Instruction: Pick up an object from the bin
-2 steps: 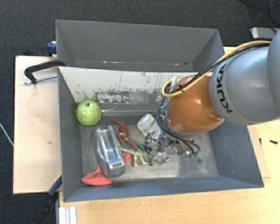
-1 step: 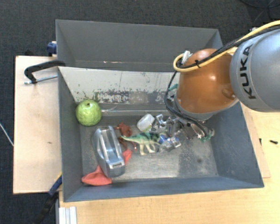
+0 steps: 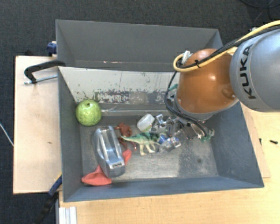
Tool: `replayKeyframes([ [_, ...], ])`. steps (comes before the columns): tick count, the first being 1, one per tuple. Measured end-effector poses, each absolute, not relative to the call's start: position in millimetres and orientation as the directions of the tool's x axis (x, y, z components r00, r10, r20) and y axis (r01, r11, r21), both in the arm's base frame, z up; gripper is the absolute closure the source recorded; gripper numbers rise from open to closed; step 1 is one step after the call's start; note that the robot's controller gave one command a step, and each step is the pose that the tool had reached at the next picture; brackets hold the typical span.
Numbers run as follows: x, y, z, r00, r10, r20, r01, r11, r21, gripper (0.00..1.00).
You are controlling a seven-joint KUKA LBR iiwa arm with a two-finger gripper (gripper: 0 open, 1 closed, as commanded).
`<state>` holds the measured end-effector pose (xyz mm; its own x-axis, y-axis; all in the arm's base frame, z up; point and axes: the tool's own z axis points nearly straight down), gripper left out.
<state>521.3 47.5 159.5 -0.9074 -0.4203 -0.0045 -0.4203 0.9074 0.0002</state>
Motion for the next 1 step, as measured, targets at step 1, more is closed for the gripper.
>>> replayKeyframes([
  [1, 520.9, 51.7, 200.8, -0.900, -0.436, 0.001, -0.436, 0.900, 0.002, 1.00],
])
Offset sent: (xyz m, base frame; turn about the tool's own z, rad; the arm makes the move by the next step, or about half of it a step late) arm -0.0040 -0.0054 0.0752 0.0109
